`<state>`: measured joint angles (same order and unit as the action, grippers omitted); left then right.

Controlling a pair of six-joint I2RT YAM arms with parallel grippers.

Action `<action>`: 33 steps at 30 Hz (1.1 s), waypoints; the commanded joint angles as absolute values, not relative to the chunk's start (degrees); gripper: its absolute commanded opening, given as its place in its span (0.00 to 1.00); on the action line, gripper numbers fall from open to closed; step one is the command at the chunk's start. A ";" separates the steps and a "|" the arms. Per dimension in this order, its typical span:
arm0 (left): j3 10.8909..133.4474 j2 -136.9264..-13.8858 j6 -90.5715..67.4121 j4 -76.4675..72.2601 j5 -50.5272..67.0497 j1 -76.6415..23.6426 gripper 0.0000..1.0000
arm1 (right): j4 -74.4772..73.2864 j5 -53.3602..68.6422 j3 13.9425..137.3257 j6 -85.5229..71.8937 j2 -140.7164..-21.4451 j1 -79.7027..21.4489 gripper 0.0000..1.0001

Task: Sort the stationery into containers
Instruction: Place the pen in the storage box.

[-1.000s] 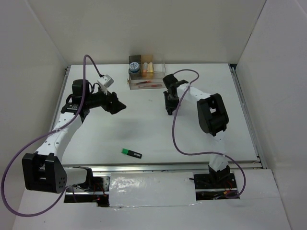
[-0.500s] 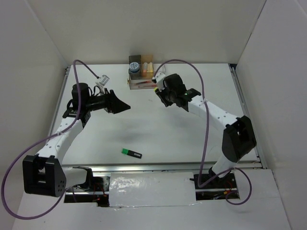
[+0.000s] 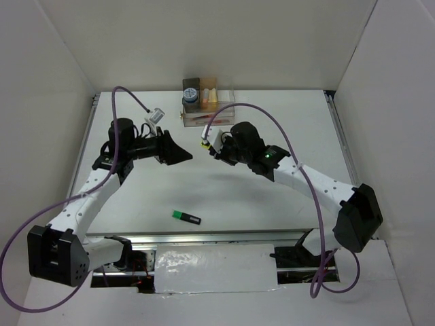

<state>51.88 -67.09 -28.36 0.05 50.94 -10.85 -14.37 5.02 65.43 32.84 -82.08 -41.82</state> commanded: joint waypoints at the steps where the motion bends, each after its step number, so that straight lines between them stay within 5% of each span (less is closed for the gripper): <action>1: 55.10 -67.67 -26.55 -0.18 49.13 -11.43 0.73 | -10.11 6.76 63.81 37.88 -77.70 -43.59 0.00; 28: 59.50 -73.39 -22.32 4.31 48.25 -14.77 0.67 | -10.02 6.50 60.74 42.36 -74.18 -49.22 0.00; 33: 59.59 -74.09 -22.15 4.31 48.78 -15.12 0.60 | -10.10 5.80 60.03 42.89 -73.92 -50.01 0.00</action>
<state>57.14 -73.47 -23.73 5.17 48.05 -14.61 -12.62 6.35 60.40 41.89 -76.18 -49.15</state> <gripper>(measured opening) 0.612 0.357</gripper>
